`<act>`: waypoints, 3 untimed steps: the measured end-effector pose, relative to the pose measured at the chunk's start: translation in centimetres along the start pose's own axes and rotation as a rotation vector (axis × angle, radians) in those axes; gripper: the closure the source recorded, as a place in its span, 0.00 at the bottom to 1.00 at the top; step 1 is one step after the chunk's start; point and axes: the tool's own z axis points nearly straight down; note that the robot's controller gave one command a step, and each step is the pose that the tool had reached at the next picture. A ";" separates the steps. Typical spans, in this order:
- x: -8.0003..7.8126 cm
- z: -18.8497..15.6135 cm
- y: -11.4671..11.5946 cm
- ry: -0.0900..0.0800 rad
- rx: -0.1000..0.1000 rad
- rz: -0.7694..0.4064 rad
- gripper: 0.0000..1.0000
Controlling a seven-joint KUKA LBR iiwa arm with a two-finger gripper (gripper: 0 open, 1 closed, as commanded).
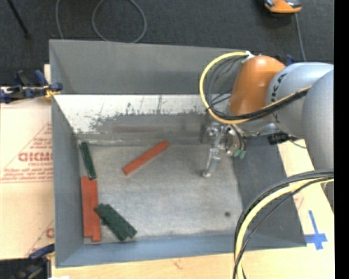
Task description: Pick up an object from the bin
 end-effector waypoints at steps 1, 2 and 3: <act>1.4 -3.5 9.7 -0.011 -0.005 -0.030 0.00; 1.9 -3.8 15.4 -0.011 -0.001 -0.344 0.00; 2.4 -0.2 17.6 -0.005 0.001 -0.561 0.00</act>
Offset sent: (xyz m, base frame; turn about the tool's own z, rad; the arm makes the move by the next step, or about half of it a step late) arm 0.0020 0.0924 0.0319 -0.0215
